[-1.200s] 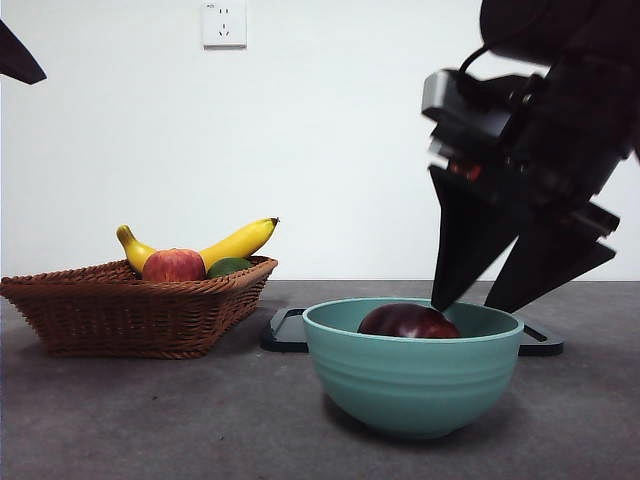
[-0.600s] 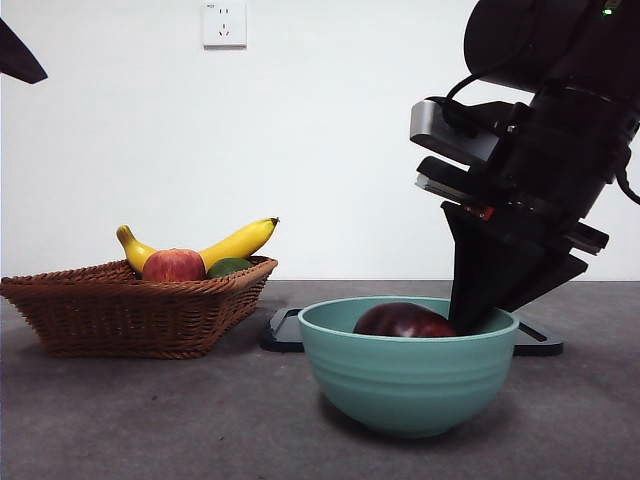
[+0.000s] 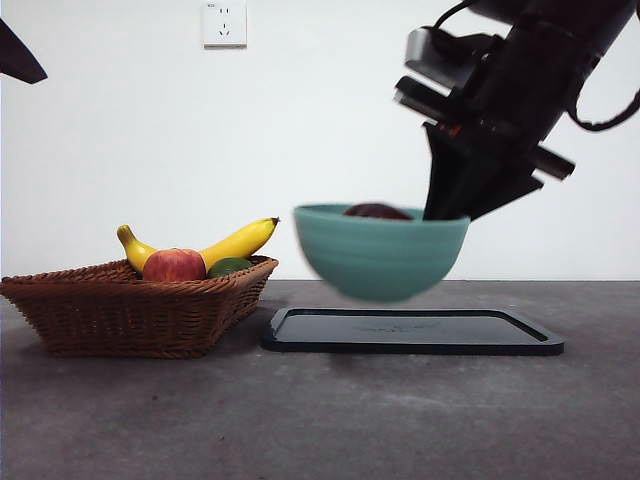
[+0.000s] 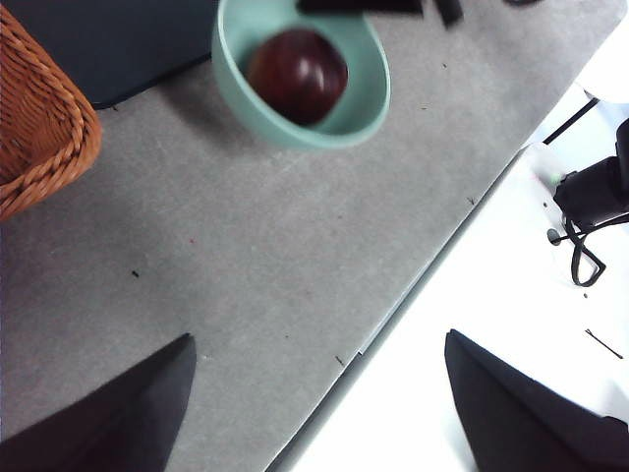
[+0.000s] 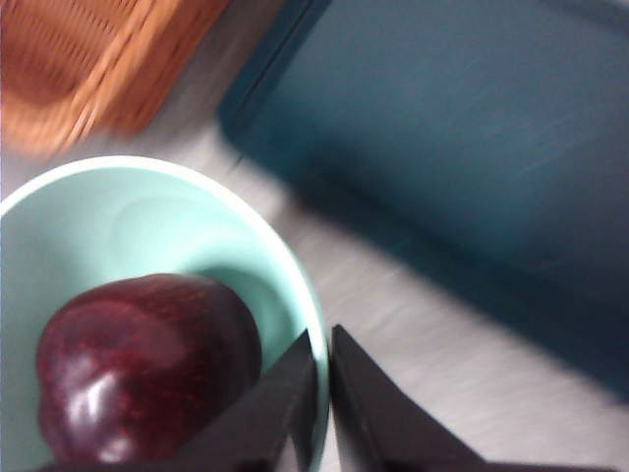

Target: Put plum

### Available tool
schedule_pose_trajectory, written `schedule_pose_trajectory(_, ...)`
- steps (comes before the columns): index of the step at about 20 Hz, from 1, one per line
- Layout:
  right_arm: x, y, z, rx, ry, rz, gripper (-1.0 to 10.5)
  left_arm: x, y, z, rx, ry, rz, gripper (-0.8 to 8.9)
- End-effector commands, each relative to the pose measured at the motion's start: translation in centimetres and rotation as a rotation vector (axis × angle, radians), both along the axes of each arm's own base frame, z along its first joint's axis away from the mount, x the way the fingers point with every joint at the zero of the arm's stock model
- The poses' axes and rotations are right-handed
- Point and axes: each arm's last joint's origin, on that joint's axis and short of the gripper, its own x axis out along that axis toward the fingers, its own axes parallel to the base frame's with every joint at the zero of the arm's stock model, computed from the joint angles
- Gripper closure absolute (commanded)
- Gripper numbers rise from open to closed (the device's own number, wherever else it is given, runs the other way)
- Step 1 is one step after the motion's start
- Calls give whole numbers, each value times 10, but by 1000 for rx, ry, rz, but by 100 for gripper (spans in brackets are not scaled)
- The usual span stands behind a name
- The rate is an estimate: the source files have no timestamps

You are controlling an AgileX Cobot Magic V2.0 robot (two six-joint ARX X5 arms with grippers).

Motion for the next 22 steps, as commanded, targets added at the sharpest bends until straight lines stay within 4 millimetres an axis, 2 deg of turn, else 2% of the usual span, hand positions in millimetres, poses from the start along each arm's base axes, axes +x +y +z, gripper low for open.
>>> schedule_pose_trajectory(1,21,-3,9,8,-15,-45,934,1,-1,3,-4,-19,-14,409)
schedule_pose_trajectory(6,75,-10,12,-12,-14,-106,934,1,-1,3,-4,-19,-14,409)
schedule_pose_trajectory(10,110,-6,-15,-40,34,-117,934,1,-1,3,-4,-17,-14,409)
schedule_pose_trajectory(13,120,-6,-38,-53,60,-125,934,1,-1,3,-3,-17,-14,409)
schedule_pose_trajectory(15,123,-7,-44,-58,76,-130,934,1,-1,3,-3,-18,-14,409)
schedule_pose_trajectory(22,122,-7,-46,-59,94,-129,909,1,-1,3,-4,-18,-14,409)
